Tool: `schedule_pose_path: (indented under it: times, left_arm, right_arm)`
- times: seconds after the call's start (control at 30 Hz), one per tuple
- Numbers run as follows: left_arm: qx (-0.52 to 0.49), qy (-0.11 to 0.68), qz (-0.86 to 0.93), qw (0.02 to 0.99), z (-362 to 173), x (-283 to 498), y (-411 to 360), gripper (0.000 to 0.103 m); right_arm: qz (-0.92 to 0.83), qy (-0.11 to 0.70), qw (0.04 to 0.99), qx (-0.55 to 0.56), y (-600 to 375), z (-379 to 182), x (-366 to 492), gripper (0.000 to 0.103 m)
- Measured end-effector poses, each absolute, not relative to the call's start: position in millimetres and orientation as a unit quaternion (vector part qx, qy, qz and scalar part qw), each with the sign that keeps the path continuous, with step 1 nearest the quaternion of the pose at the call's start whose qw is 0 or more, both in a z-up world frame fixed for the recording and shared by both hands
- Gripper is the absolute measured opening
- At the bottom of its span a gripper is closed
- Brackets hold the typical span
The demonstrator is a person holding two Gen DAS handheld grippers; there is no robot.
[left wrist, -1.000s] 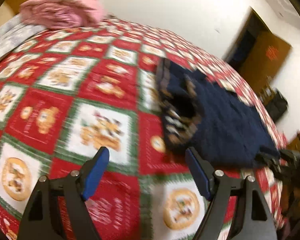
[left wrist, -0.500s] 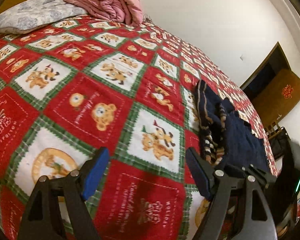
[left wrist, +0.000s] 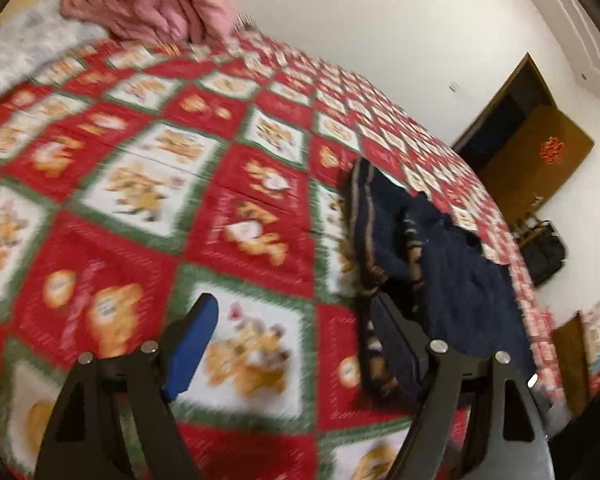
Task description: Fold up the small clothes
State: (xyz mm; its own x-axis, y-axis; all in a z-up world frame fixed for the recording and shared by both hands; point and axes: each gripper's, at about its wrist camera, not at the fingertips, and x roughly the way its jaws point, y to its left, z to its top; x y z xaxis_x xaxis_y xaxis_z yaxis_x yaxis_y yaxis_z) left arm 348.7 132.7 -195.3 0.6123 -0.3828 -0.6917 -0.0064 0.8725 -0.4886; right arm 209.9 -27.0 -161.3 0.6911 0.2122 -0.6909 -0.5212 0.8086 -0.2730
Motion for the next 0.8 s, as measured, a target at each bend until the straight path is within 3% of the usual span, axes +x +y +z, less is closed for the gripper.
schedule_pose_path:
  times: [0.33,0.37,0.4,0.5,0.8]
  left_arm:
    - [-0.245,0.465,-0.142,0.839,-194.9,398.5,123.8,0.081]
    - [-0.246,0.469,-0.148,0.835,-196.2,402.2,121.0,0.082]
    - [-0.245,0.473,-0.154,0.832,-196.6,405.5,118.6,0.081]
    - [-0.237,0.485,-0.181,0.822,-199.4,419.5,102.1,0.081]
    - [-0.226,0.523,-0.264,0.778,-208.5,458.2,51.3,0.082]
  right_arm:
    - [0.146,0.319,0.880,-0.319,9.8,-193.4,226.3,0.053]
    - [0.150,0.323,0.879,-0.317,9.9,-194.4,227.8,0.037]
    - [0.155,0.332,0.873,-0.320,11.4,-198.3,230.0,0.029]
    - [0.155,0.328,0.875,-0.320,10.3,-200.3,228.9,0.025]
    - [0.151,0.317,0.879,-0.322,9.4,-205.4,228.2,0.024]
